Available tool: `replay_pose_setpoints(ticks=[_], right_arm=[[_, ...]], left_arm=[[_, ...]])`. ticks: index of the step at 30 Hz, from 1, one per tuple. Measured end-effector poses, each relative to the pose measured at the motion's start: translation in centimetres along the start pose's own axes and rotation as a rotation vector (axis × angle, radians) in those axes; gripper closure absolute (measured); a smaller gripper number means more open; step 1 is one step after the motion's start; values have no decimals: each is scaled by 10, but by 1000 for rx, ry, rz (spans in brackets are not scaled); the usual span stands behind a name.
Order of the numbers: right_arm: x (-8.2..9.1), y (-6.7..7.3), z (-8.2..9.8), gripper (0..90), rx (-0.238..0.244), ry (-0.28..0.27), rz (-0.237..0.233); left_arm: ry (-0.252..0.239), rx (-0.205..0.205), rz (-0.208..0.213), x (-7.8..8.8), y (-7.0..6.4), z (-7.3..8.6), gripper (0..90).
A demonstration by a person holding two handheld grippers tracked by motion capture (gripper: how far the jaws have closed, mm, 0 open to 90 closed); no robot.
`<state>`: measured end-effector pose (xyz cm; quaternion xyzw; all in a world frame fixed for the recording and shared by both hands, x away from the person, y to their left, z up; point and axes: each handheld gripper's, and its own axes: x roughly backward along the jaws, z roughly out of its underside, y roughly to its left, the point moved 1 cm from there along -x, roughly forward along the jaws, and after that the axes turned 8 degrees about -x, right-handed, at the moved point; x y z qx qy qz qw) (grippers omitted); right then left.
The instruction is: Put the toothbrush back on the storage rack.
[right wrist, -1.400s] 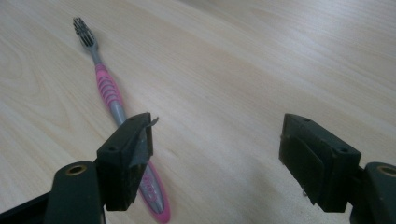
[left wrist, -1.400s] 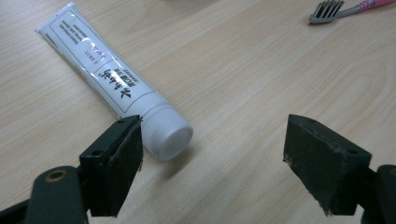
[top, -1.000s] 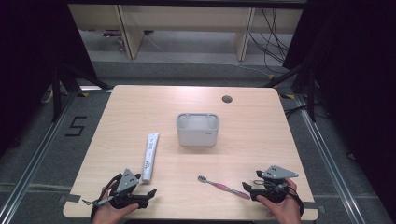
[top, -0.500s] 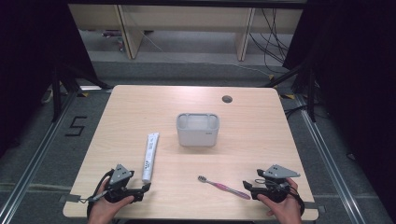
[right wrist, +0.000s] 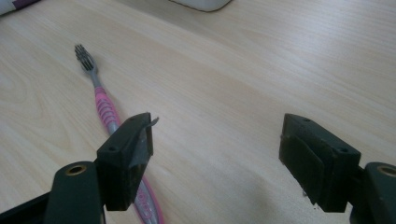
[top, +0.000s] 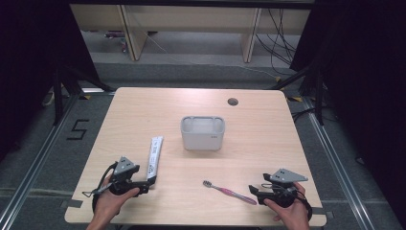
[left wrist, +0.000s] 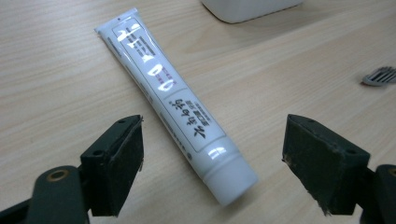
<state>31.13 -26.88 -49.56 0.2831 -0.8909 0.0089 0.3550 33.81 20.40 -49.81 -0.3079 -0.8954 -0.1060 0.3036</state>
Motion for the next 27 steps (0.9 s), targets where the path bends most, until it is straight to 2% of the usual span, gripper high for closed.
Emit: replay_pose_setpoints(ticks=[4,5,7,10,15,18,20,21,23,24,25,26,27], right_arm=[[1,0,0,269,-1,-2,-6],[-1,-2,0,270,14,-1,-14],[-1,-3,-1,269,30,-8,-7],[-1,-2,0,277,13,-6,-23],[0,-1,-1,298,22,-7,-25],[-1,0,-1,331,21,1,-45],[-1,4,-1,335,2,12,-63],[-2,5,-2,358,39,5,-68],[-2,6,-2,368,45,9,-79],[-2,9,-2,370,29,15,-78],[-2,9,-2,372,36,12,-83],[-2,12,-2,382,30,19,-89],[-3,11,-3,391,54,9,-89]], left_arm=[[16,13,-7,-4,7,-4,216],[31,15,-8,-5,9,-4,218],[23,19,-7,-5,9,-4,218],[31,21,-9,-5,9,-3,219],[41,15,-6,-4,9,-1,213],[43,13,-5,1,9,1,213],[31,17,-7,2,8,2,212],[33,17,-7,5,6,3,212],[31,11,-2,6,5,5,212],[34,9,-1,7,4,6,212],[29,18,-5,8,1,8,211],[38,13,6,9,1,9,210],[35,8,10,10,1,11,210]])
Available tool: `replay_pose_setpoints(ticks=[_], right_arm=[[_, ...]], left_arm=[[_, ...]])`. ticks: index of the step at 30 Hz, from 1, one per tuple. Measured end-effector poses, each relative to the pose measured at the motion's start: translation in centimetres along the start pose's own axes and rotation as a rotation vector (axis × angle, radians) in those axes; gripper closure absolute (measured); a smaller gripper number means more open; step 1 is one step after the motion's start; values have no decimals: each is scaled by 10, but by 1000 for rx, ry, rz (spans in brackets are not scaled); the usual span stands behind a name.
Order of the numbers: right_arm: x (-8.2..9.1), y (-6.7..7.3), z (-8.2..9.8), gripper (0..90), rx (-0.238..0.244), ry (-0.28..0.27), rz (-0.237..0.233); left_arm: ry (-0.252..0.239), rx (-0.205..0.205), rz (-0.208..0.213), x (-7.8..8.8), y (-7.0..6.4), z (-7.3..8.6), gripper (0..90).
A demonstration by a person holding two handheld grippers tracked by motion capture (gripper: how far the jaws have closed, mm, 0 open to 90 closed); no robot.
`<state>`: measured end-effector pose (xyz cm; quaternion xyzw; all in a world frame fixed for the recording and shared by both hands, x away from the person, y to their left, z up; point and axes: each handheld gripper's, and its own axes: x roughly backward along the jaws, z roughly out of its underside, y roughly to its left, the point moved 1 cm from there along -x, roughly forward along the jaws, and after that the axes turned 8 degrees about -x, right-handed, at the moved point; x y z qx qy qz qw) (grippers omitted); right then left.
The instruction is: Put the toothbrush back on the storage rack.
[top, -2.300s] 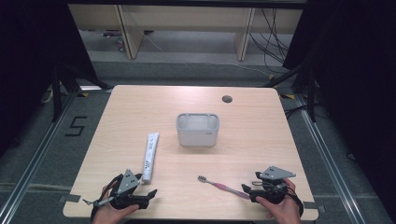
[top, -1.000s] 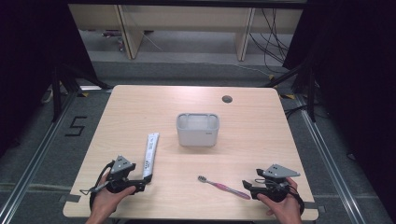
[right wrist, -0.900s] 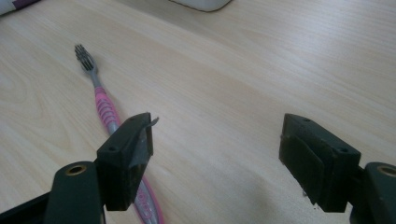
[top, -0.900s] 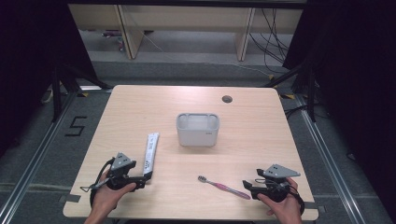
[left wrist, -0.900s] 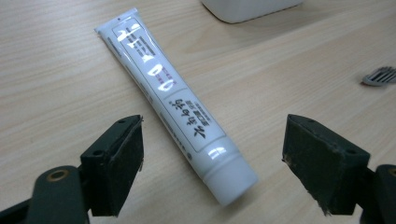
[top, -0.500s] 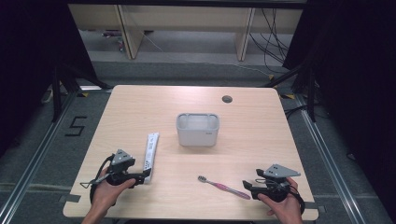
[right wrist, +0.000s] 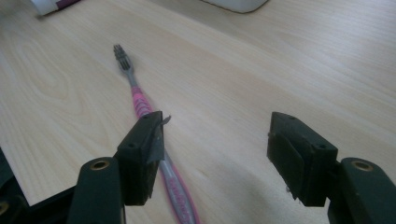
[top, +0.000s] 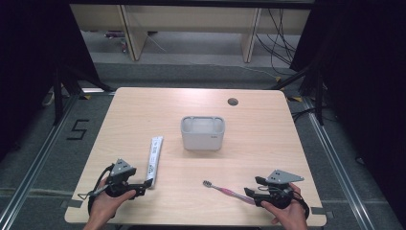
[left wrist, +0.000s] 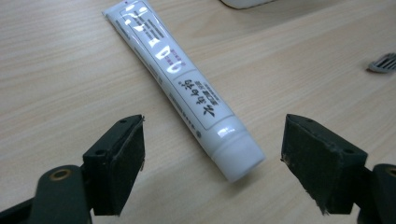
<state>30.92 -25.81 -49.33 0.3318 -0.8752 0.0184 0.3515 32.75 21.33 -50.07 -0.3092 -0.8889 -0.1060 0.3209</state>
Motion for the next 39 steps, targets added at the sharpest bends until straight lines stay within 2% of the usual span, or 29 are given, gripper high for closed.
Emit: replay_pose_setpoints(ticks=[1,3,4,8,9,10,11,13,14,15,16,17,19,20,22,23,24,26,29,31,32,39], right_arm=[[0,3,0,392,-24,13,-15],[0,4,0,391,-29,16,-14],[-1,3,0,392,-28,19,-13],[-1,5,-1,446,12,1,-21],[-1,9,-1,454,-21,21,-45],[-2,9,-2,477,10,10,-42],[-2,9,-2,477,10,10,-42],[-3,13,-3,558,14,19,-64],[-2,19,-2,646,-10,19,-68],[-2,19,-2,646,-10,19,-68],[-2,20,-2,672,2,26,-72],[-3,21,-2,763,47,33,-80],[-4,22,-1,788,63,44,-92],[-5,24,0,823,58,64,-97],[-6,29,2,865,45,87,-96],[-7,27,2,880,71,81,-97],[-7,28,3,900,75,91,-105],[-7,29,4,900,65,96,-105],[-8,27,6,900,74,115,-117],[-7,27,6,900,64,122,-103],[-9,26,7,900,84,129,-109],[-10,28,10,900,85,163,-99]], left_arm=[[-1,3,-1,2,-1,2,209],[-6,-5,-1,3,-1,4,209],[-3,6,-2,3,-2,4,208],[-4,3,-4,6,-3,10,204],[-4,3,-4,6,-3,10,204],[-5,6,-3,6,-3,12,203],[0,-2,1,8,-3,13,203],[-2,3,-1,8,-3,16,203],[3,-2,-3,9,-3,17,203],[3,-2,-3,9,-3,17,203],[6,1,-5,10,-3,18,203],[-3,0,-5,10,-3,19,202],[0,4,-10,11,-3,19,202],[4,-10,-10,12,-2,18,202],[-4,-6,-11,12,-2,18,201],[-6,-4,-10,12,-2,18,201],[-5,-7,-9,12,-2,18,201],[1,-10,-11,11,-2,18,201],[-2,-11,-6,10,-4,18,200],[5,-12,-5,10,-4,18,200],[2,-10,-8,10,-4,19,200],[3,-10,-6,9,-3,19,199]])
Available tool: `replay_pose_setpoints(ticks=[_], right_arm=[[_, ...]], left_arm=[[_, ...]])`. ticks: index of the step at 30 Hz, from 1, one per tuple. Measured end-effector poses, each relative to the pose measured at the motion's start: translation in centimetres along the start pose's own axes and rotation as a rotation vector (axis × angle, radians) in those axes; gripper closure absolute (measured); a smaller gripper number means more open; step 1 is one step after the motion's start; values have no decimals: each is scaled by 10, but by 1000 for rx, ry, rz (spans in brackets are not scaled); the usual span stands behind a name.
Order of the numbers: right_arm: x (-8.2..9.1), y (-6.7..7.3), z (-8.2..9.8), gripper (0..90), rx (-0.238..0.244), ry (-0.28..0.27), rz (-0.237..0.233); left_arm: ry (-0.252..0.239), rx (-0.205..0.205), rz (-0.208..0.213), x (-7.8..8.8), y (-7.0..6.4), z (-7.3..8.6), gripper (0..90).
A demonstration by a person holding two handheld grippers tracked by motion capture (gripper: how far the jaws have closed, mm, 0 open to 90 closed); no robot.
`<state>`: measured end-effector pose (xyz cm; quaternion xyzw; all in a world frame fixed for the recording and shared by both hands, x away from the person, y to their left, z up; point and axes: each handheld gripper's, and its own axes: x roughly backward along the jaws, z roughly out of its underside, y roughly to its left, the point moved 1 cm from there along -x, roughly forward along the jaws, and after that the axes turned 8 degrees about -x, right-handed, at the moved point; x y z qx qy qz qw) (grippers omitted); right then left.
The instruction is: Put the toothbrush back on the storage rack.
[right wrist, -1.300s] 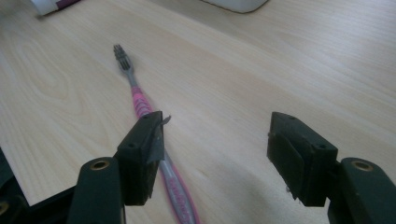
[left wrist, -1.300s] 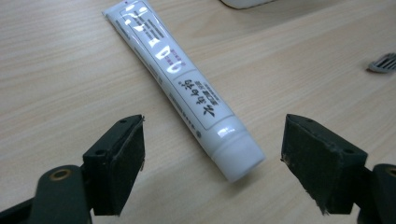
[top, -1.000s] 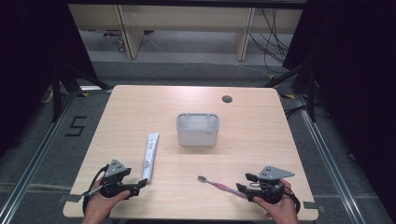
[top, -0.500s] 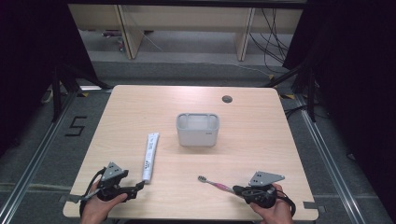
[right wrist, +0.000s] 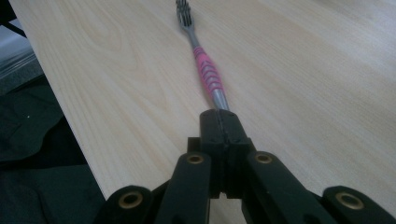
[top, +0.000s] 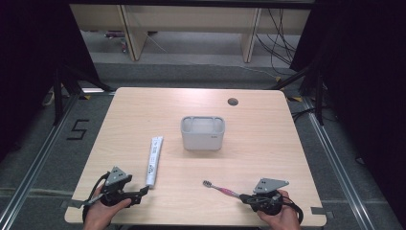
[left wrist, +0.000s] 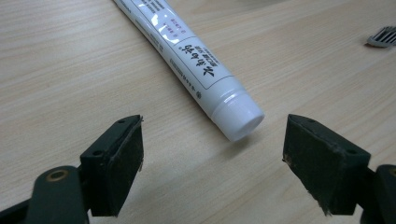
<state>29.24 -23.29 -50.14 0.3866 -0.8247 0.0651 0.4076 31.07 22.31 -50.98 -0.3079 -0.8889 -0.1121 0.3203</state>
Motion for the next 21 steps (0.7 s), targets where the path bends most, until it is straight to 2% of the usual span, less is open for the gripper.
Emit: replay_pose_setpoints(ticks=[7,9,10,11,13,14,16,17,20,21], right_arm=[[-1,-2,-1,900,26,-10,0],[-1,1,-3,900,12,-2,9],[-1,-1,-4,900,37,-12,20],[-2,0,-6,891,59,3,27],[-3,0,-8,888,63,6,32],[-5,2,-12,876,99,9,45],[-6,5,-12,868,89,18,51],[-9,6,-17,843,140,25,64],[-13,7,-21,815,163,53,75],[-16,7,-23,809,191,61,77]], left_arm=[[0,-10,-4,0,0,0,199],[4,-6,0,0,-1,0,199],[2,-2,-3,-1,-2,0,199],[5,-3,-2,-1,-2,0,199],[6,-1,-1,-1,-2,0,199],[8,-6,0,-1,-1,0,199],[8,-5,-1,-1,-2,0,199],[6,-1,-1,-1,-2,0,199],[6,-3,-2,-1,-2,0,199],[6,-3,-2,-1,-1,0,199]])
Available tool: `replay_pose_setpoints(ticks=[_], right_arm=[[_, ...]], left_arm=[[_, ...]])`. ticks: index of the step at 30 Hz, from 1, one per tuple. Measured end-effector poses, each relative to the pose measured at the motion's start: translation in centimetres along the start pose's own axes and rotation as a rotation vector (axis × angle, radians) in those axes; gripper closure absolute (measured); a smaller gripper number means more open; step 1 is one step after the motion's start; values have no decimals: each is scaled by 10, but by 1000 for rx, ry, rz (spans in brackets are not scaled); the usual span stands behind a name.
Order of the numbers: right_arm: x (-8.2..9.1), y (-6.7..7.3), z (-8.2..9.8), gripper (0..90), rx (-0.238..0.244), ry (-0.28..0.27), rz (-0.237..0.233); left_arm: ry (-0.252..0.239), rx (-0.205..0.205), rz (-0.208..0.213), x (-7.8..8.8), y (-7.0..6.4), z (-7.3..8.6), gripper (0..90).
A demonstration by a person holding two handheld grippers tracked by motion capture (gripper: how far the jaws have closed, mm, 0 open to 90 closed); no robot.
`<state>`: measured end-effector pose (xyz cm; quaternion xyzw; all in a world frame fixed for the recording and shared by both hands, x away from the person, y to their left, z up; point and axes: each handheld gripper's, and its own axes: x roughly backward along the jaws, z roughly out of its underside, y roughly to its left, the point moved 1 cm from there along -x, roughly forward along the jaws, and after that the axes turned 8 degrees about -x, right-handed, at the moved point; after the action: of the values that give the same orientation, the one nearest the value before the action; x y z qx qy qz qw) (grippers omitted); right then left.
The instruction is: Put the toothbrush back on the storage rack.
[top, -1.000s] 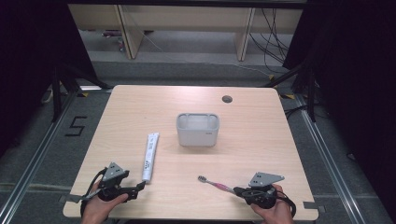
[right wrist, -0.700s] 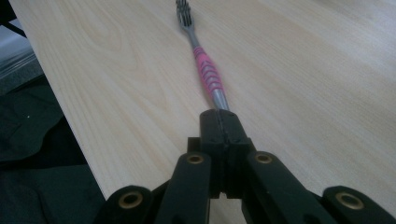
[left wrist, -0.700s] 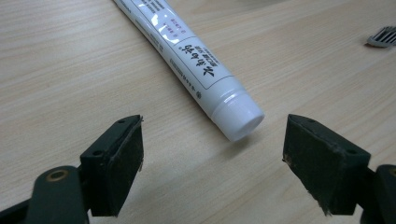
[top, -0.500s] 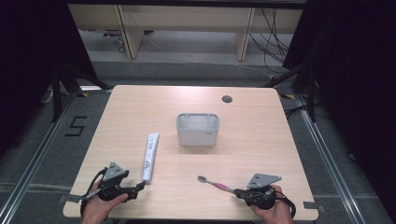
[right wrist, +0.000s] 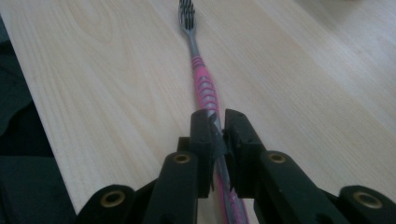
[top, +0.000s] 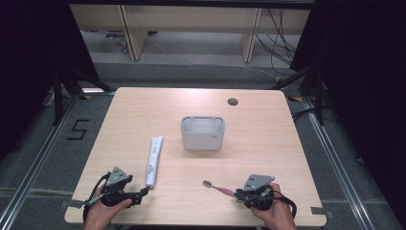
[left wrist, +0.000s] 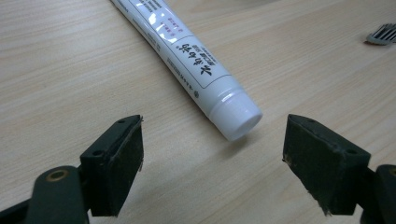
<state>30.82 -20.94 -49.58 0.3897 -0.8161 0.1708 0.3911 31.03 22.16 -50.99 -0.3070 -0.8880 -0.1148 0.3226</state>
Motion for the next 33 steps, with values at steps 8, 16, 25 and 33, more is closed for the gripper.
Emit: replay_pose_setpoints(ticks=[8,16,25,33], right_arm=[[-11,2,-15,720,56,109,42],[-18,4,-27,720,136,202,7],[-26,5,-37,738,177,294,-5],[-30,6,-47,786,184,382,-32]], left_arm=[[-1,-1,0,0,0,0,199],[-2,-14,3,0,1,0,199],[-6,-5,3,0,-1,-1,199],[-12,-12,9,-1,-1,-1,199]])
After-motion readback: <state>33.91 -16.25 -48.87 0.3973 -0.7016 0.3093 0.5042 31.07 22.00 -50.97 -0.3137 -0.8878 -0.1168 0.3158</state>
